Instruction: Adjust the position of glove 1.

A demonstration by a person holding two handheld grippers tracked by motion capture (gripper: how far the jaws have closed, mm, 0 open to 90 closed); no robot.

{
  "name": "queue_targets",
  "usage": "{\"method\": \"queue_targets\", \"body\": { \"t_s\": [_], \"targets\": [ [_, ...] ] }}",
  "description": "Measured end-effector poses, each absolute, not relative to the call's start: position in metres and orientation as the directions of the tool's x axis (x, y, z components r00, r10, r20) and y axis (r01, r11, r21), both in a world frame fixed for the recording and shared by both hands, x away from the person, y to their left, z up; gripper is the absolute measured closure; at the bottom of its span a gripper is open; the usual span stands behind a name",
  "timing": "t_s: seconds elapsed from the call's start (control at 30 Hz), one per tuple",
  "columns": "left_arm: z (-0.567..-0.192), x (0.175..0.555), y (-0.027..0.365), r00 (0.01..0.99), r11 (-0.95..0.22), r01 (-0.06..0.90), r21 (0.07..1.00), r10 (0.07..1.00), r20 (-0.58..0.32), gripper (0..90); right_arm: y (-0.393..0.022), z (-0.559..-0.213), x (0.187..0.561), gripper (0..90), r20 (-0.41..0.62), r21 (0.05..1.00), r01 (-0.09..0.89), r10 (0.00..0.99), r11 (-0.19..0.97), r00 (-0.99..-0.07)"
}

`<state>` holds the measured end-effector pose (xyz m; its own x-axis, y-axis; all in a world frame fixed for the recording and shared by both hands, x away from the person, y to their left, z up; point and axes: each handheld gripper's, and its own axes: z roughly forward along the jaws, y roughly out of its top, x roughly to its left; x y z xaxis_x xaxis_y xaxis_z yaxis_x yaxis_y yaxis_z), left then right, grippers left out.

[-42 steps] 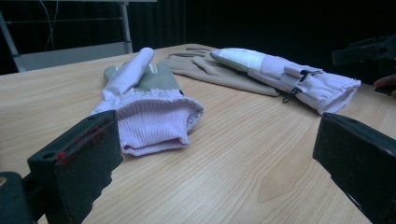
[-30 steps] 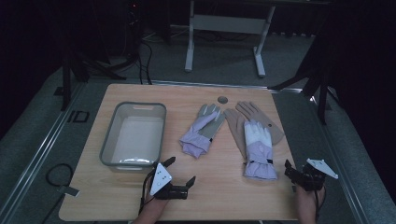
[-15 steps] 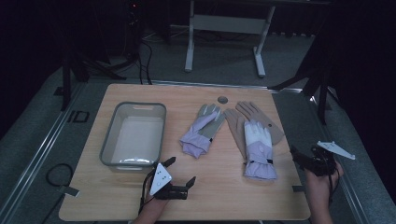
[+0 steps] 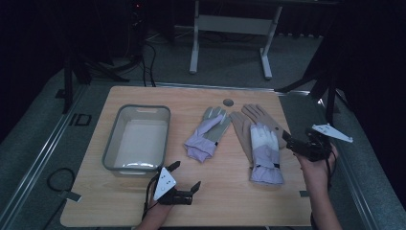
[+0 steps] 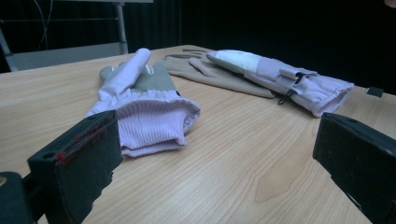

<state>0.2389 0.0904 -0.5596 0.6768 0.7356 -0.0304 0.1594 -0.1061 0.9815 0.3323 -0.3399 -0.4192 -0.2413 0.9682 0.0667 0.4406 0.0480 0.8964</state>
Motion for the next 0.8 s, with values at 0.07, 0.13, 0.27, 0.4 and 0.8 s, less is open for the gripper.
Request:
{"method": "queue_targets", "body": {
  "t_s": [0.07,0.13,0.27,0.4,0.8],
  "targets": [
    [-0.56,0.239,0.09,0.678,-0.106,0.159,0.982,0.734,-0.03,1.2,-0.326,-0.411,0.34,11.1,0.05,0.892,0.442,0.953,0.092,-0.299],
    [-0.56,0.239,0.09,0.679,-0.109,0.158,0.981,0.733,-0.028,1.2,-0.317,-0.407,0.346,14.6,0.056,0.895,0.434,0.94,0.102,-0.337],
    [-0.56,0.239,0.09,0.68,-0.109,0.159,0.981,0.732,-0.029,1.2,-0.302,-0.402,0.359,13.9,0.071,0.891,0.439,0.922,0.113,-0.381],
    [-0.56,0.239,0.09,0.68,-0.107,0.161,0.981,0.732,-0.032,1.3,-0.282,-0.403,0.371,13.6,0.056,0.877,0.456,0.911,0.151,-0.409],
    [-0.56,0.239,0.091,0.682,-0.106,0.161,0.981,0.73,-0.033,1.2,-0.232,-0.409,0.397,15.6,0.045,0.85,0.477,0.873,0.221,-0.485]
  ]
}}
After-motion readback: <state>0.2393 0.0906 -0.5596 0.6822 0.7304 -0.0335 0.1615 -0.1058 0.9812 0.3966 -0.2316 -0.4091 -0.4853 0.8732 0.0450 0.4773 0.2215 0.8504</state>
